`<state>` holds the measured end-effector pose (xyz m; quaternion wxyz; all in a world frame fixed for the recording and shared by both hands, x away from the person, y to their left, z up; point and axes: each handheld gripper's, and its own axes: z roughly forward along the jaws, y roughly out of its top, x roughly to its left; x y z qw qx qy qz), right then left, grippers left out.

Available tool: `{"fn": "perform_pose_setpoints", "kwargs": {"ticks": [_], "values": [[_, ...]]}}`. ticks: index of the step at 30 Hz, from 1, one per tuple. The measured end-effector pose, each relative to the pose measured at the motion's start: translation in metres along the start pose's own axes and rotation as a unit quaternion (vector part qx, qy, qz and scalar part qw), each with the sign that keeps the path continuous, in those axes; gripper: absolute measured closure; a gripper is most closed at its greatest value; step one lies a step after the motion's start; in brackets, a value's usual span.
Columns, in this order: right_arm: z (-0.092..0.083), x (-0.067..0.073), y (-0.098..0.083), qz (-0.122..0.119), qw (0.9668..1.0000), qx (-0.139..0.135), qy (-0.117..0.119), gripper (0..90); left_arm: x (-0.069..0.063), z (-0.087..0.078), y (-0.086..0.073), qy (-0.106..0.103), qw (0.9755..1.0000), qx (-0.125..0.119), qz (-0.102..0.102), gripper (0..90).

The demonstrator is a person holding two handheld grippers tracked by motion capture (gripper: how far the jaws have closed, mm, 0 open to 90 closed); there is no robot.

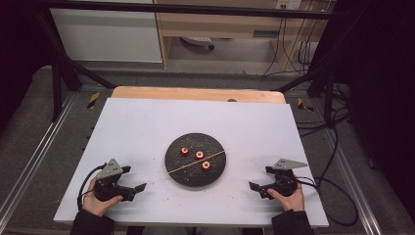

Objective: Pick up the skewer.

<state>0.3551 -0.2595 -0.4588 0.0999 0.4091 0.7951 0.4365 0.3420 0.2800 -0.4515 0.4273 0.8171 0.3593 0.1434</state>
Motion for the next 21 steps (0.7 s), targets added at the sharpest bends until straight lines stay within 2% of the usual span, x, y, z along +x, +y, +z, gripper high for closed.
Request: {"fn": "perform_pose_setpoints", "kwargs": {"ticks": [14, 21], "values": [[0.001, 0.001, 0.0, 0.0, 1.0, 0.002, 0.002, 0.7, -0.005, -0.001, 0.006, -0.001, 1.0, 0.004, 0.003, 7.7], [0.0, 0.0, 0.0, 0.0, 1.0, 0.0, 0.001, 0.7, -0.01, 0.0, 0.013, 0.001, 0.9999, 0.014, 0.01, 7.5]]}}
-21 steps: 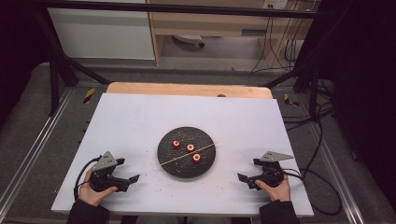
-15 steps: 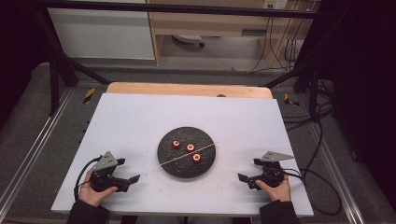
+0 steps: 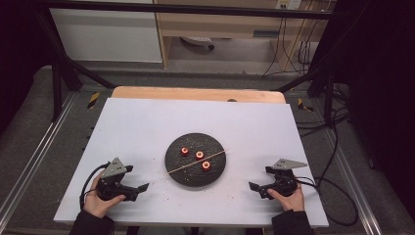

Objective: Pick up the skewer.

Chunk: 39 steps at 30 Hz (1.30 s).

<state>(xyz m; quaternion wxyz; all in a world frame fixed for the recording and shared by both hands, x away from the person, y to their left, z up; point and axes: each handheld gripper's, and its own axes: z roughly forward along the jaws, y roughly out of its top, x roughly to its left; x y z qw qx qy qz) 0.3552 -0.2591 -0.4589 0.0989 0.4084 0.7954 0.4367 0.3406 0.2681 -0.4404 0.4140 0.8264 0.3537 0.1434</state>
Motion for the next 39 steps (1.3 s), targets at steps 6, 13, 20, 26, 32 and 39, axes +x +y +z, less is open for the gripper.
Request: {"fn": "perform_pose_setpoints", "kwargs": {"ticks": [6, 13, 20, 26, 32, 39], "values": [[0.0, 0.0, 0.0, -0.001, 1.0, 0.0, 0.0, 0.7, -0.005, 0.001, 0.007, 0.001, 1.0, 0.005, 0.003, 7.5], [-0.001, 0.0, 0.0, 0.0, 1.0, -0.001, 0.0, 0.7, -0.01, 0.003, 0.017, -0.002, 0.9999, 0.008, 0.013, 7.5], [-0.001, 0.0, 0.0, -0.002, 1.0, 0.0, -0.001, 0.7, -0.014, 0.007, 0.027, -0.007, 0.9998, 0.008, 0.015, 7.8], [-0.002, 0.0, 0.001, -0.001, 1.0, -0.001, 0.001, 0.7, -0.019, 0.011, 0.039, -0.011, 0.9996, 0.014, 0.021, 8.0], [-0.001, 0.0, 0.001, -0.002, 1.0, 0.0, 0.001, 0.7, -0.024, 0.015, 0.051, -0.012, 0.9993, 0.016, 0.031, 8.0], [-0.002, 0.0, 0.001, -0.002, 1.0, 0.003, -0.001, 0.7, -0.029, 0.024, 0.064, -0.018, 0.9985, 0.024, 0.045, 8.1]]}}
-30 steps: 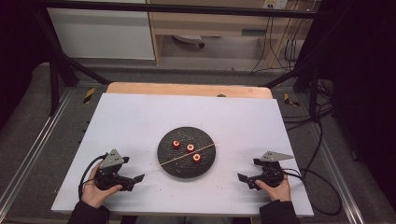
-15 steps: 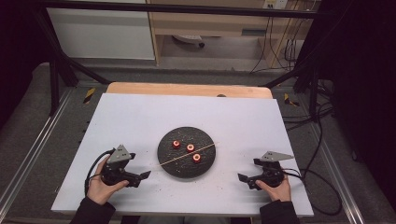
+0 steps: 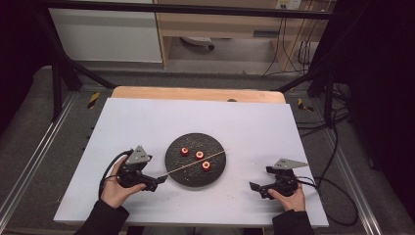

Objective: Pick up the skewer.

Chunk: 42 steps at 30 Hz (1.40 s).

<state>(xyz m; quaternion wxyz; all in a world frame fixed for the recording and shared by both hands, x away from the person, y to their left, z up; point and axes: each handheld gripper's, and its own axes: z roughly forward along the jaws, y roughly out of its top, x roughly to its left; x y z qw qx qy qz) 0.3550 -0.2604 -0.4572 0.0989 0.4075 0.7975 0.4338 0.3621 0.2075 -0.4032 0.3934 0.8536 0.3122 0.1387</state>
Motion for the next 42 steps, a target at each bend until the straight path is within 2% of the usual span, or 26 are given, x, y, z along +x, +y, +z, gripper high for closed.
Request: {"fn": "perform_pose_setpoints", "kwargs": {"ticks": [9, 22, 32, 42], "values": [[0.0, 0.0, 0.0, -0.001, 1.0, 0.003, 0.0, 0.7, -0.006, 0.015, 0.016, -0.009, 0.9997, 0.021, 0.012, 8.9], [0.001, 0.0, 0.0, -0.001, 1.0, 0.005, 0.0, 0.7, -0.014, 0.036, 0.033, -0.015, 0.9977, 0.058, 0.03, 11.8], [0.002, 0.0, 0.0, -0.001, 1.0, 0.006, 0.001, 0.7, -0.017, 0.053, 0.042, -0.014, 0.9951, 0.088, 0.044, 21.3], [0.002, 0.0, 0.0, -0.001, 1.0, 0.008, 0.003, 0.8, -0.018, 0.068, 0.048, -0.023, 0.9921, 0.113, 0.051, 37.4]]}}
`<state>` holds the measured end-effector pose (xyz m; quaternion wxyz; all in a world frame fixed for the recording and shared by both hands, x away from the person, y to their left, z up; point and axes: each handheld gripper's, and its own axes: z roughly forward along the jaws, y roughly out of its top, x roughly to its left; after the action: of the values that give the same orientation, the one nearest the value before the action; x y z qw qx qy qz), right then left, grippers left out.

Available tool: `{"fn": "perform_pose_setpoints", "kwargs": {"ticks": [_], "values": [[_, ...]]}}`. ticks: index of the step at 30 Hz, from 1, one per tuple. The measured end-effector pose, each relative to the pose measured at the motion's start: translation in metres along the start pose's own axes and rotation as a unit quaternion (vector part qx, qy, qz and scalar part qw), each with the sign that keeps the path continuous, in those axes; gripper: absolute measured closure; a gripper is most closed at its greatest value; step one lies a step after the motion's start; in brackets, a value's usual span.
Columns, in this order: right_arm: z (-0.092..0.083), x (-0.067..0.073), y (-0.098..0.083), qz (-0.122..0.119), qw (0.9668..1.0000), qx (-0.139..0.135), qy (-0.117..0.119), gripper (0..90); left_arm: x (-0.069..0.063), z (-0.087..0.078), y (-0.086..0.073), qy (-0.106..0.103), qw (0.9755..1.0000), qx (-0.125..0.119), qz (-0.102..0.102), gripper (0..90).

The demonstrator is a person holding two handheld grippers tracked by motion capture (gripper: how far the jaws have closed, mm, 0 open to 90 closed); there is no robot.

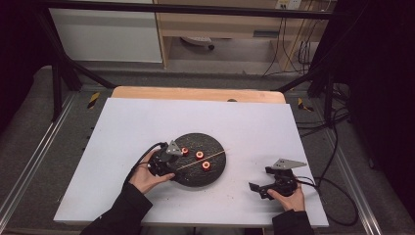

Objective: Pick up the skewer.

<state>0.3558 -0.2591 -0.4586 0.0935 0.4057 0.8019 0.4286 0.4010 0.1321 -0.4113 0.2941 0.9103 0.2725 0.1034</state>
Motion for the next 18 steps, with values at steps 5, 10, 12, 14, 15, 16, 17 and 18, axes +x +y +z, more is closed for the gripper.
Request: {"fn": "perform_pose_setpoints", "kwargs": {"ticks": [5, 10, 12, 14, 15, 16, 17, 18], "values": [[0.0, 0.0, 0.0, 0.001, 1.0, 0.002, 0.001, 0.8, 0.001, 0.005, 0.002, -0.002, 0.9999, 0.013, 0.004, 49.1], [0.0, 0.0, 0.0, 0.0, 1.0, 0.002, 0.0, 0.8, 0.002, 0.007, 0.004, -0.011, 0.9997, 0.018, 0.007, 58.1], [0.0, 0.0, 0.0, 0.0, 1.0, 0.002, 0.001, 0.8, 0.002, 0.009, 0.005, -0.012, 0.9997, 0.021, 0.01, 63.6], [0.0, 0.0, 0.0, 0.001, 1.0, 0.002, 0.001, 0.8, 0.002, 0.009, 0.006, -0.016, 0.9994, 0.028, 0.014, 65.1], [0.0, 0.0, 0.0, 0.001, 1.0, 0.002, 0.002, 0.8, 0.002, 0.01, 0.007, -0.018, 0.9992, 0.031, 0.016, 67.0], [0.0, 0.0, 0.0, 0.001, 1.0, 0.001, 0.002, 0.7, 0.001, 0.01, 0.008, -0.018, 0.9992, 0.031, 0.016, 68.6], [0.0, 0.001, 0.0, 0.002, 1.0, 0.002, 0.002, 0.7, 0.001, 0.011, 0.008, -0.018, 0.9991, 0.034, 0.018, 69.9], [0.0, 0.0, 0.0, 0.002, 1.0, 0.003, 0.002, 0.8, 0.001, 0.012, 0.009, -0.019, 0.999, 0.036, 0.019, 71.1]]}}
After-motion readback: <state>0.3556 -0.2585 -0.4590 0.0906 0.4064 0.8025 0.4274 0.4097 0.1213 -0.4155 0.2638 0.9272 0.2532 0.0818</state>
